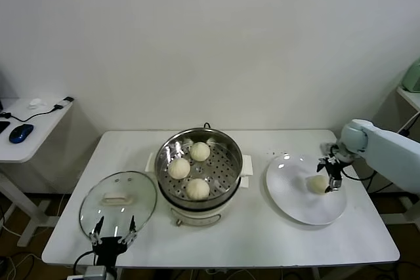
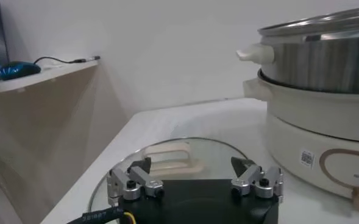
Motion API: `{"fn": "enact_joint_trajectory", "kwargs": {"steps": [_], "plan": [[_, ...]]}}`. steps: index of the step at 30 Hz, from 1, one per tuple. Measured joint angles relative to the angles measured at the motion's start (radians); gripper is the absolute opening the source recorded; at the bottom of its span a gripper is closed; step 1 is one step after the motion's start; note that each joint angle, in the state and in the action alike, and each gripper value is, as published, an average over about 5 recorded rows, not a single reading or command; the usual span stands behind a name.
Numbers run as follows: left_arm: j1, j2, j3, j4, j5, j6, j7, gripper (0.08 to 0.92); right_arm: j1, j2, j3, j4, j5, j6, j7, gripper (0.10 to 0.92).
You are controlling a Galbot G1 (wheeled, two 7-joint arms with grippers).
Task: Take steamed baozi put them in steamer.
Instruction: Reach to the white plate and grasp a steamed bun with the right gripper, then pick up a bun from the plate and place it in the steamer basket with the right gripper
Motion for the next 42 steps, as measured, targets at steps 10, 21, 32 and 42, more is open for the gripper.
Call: {"fn": "enact_joint_trajectory", "kwargs": {"steps": [10, 21, 32, 42], "plan": [[0.0, 0.001, 0.002, -0.004, 0.0, 0.0, 0.0, 0.823, -0.015, 0.007, 0.02, -0.006, -0.019, -0.007, -0.001, 0.71], [-0.001, 0.0, 0.012, -0.02, 0.007, 0.007, -0.002, 0.823, 0.154, -0.024, -0.112, 0.094, 0.072, -0.046, -0.004, 0.687], [0.005, 0.006, 0.02, -0.047, 0.005, 0.013, 0.0, 0.823, 0.648, 0.044, -0.45, 0.377, 0.441, -0.146, 0.018, 0.687], [0.016, -0.01, 0.029, -0.068, 0.006, 0.011, -0.004, 0.823, 0.847, 0.219, -0.521, 0.58, 0.742, -0.274, 0.115, 0.687]]}}
